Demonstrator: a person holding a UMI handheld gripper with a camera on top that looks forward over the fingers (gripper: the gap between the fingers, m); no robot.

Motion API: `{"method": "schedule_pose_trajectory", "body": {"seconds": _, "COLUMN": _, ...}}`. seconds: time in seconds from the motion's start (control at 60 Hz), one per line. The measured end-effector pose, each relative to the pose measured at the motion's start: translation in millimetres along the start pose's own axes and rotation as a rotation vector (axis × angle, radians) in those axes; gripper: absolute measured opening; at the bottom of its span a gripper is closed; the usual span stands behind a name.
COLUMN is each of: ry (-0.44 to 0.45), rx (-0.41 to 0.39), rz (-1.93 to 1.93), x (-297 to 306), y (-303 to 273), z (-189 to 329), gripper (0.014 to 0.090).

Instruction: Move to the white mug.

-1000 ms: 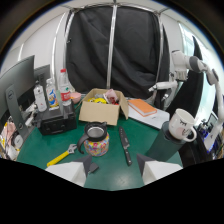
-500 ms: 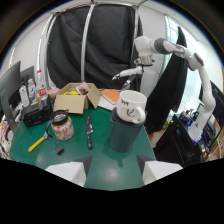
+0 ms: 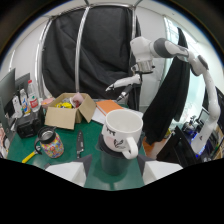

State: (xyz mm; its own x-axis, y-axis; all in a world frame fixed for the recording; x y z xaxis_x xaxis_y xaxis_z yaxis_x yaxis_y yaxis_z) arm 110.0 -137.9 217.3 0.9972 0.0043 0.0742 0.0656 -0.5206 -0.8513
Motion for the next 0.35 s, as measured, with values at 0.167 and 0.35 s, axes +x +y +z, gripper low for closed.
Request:
{"method": "schedule_pose_trajectory", "body": {"seconds": 0.167, "ry": -0.002, "rx": 0.002, "rz": -0.014, "x": 1.8, "y": 0.3, "z": 3.9, "gripper": 0.0858}}
{"method": "schedule_pose_trajectory", "body": {"seconds": 0.35, "ry": 0.002, "rx": 0.011, "rz": -0.009, "x": 6.1, "y": -1.8, "z": 2.4, "gripper": 0.0858}}
